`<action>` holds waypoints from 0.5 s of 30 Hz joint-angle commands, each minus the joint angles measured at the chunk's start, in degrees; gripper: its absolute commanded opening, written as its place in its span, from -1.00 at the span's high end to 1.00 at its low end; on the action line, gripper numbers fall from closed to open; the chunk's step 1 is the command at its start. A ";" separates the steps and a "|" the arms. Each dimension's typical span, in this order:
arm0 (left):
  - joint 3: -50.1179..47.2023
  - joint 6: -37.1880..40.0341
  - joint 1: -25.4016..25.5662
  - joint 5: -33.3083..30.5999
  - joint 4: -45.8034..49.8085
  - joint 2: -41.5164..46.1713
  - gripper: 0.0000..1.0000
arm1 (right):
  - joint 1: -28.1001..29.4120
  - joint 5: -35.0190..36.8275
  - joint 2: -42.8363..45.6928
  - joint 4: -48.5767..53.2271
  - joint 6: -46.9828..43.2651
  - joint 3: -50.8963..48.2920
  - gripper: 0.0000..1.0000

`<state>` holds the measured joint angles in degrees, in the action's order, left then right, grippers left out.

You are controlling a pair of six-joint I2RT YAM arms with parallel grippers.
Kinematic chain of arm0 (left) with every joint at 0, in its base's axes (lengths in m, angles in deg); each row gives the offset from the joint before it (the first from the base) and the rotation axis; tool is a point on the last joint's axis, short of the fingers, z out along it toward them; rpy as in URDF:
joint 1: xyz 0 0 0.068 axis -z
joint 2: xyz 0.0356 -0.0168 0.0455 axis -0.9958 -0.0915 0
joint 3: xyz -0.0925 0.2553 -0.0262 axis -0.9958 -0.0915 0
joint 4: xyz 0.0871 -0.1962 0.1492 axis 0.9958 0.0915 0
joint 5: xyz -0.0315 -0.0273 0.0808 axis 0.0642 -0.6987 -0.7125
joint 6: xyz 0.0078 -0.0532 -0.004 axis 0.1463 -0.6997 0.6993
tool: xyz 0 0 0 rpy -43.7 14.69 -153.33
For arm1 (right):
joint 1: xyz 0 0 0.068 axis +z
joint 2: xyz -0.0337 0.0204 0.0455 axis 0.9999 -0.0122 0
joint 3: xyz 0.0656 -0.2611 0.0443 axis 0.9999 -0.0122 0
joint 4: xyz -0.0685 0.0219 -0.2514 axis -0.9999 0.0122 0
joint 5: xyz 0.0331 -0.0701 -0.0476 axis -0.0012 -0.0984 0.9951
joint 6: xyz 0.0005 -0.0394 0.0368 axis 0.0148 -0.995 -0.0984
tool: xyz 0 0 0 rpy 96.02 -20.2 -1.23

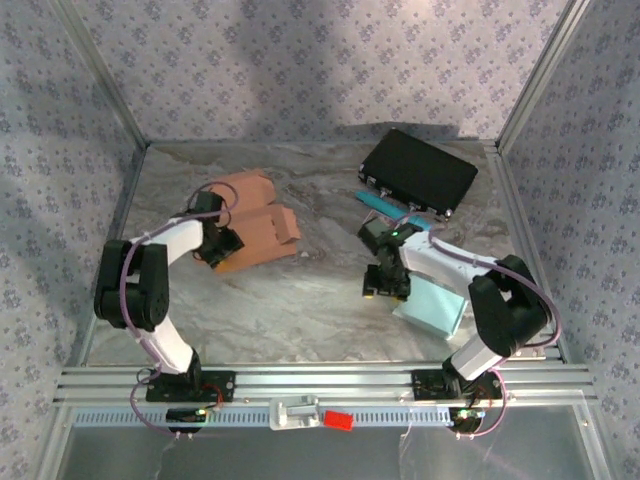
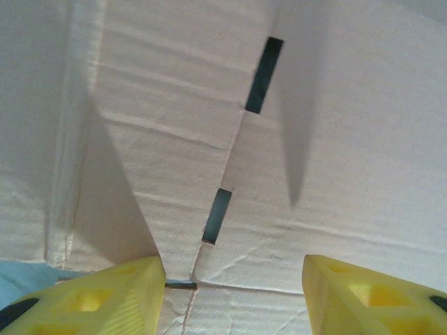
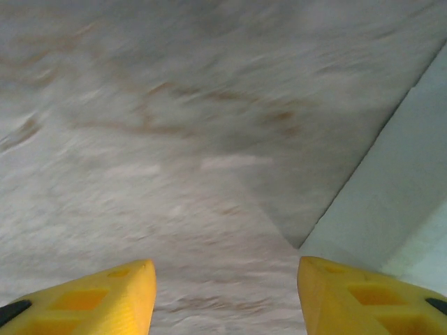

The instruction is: Fold the paper box

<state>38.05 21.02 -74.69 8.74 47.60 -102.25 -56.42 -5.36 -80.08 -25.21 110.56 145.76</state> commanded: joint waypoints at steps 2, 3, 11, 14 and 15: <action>-5.87 -9.52 8.60 2.41 2.03 1.96 -0.11 | -7.22 2.09 2.43 1.39 -8.69 -1.03 -0.15; -7.22 -11.83 10.21 2.87 0.64 2.91 -0.11 | -7.94 2.46 2.66 0.99 -9.44 -0.49 -0.15; -5.31 -25.49 20.78 5.69 -1.73 10.12 -0.15 | -2.23 -1.39 8.28 -8.77 -1.37 2.13 -0.18; -2.78 -26.76 21.14 4.14 1.20 14.28 -0.20 | 2.35 -3.32 11.64 -23.20 12.90 -3.22 -0.18; -2.12 -26.48 20.67 3.10 2.07 15.76 -0.21 | 4.22 -2.57 12.91 -30.21 18.66 -6.44 -0.20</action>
<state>32.04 -1.82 -53.51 13.00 46.58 -91.28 -55.76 -6.49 -70.05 -39.50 113.53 144.32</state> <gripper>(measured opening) 0.602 0.596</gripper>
